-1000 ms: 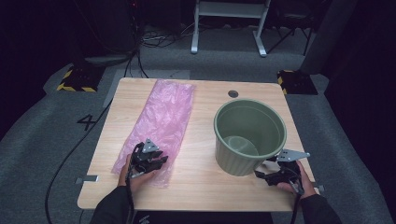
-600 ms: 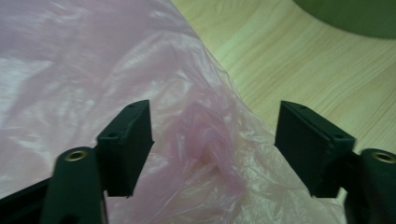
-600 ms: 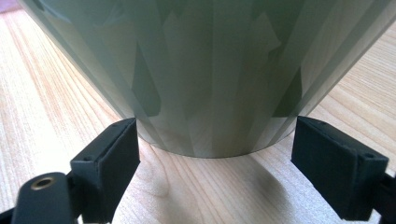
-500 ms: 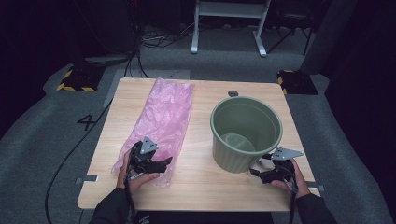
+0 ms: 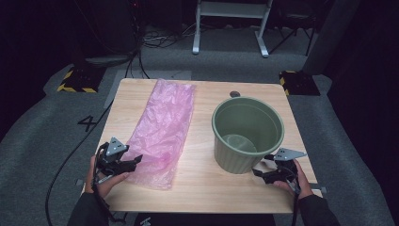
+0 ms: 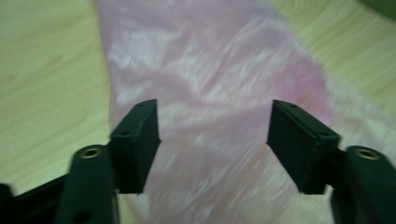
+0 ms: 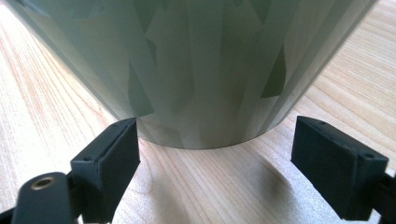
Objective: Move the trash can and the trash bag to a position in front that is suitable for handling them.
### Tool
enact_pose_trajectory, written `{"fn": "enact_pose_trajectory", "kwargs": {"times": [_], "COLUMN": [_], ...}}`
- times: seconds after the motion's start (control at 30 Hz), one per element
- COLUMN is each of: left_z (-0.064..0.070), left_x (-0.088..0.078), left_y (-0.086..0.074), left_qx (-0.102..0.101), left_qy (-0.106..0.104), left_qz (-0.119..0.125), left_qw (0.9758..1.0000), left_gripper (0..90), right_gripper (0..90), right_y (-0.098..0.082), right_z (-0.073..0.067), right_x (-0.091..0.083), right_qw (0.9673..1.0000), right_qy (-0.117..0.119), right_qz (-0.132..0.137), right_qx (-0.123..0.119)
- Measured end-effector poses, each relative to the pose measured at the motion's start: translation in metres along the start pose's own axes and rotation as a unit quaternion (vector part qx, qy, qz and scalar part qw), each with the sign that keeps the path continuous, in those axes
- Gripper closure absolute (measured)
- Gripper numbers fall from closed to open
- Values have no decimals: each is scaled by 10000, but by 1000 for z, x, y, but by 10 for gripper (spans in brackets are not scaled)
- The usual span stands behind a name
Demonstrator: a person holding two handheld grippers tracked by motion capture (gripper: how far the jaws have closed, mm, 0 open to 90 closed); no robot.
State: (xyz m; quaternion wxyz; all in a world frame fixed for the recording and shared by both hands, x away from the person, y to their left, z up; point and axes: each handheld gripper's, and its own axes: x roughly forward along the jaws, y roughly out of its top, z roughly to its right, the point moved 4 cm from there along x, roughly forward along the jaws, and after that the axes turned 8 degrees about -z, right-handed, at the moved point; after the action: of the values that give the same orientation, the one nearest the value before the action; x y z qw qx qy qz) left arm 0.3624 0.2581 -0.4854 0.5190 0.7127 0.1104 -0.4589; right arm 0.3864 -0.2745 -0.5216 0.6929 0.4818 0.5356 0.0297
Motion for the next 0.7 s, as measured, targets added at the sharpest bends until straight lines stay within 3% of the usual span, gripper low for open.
{"fn": "enact_pose_trajectory", "kwargs": {"times": [0.1, 0.27, 0.7], "left_z": [-11, -12, 13], "left_x": [12, 22, 37], "left_y": [-11, -15, -12], "left_qx": [-121, -173, 139], "left_qy": [-32, -208, -541], "left_qz": [-256, -360, -458], "left_qw": [9996, 9990, 9974], "left_gripper": [467, 528, 593], "right_gripper": [152, 153, 163], "right_y": [2, 9, 22], "right_z": [0, -4, -4], "right_x": [3, 8, 22], "right_qw": [10000, 9997, 9997], "right_qy": [-5, -82, -141], "right_qz": [45, 15, 54], "right_qx": [-63, -236, -209]}}
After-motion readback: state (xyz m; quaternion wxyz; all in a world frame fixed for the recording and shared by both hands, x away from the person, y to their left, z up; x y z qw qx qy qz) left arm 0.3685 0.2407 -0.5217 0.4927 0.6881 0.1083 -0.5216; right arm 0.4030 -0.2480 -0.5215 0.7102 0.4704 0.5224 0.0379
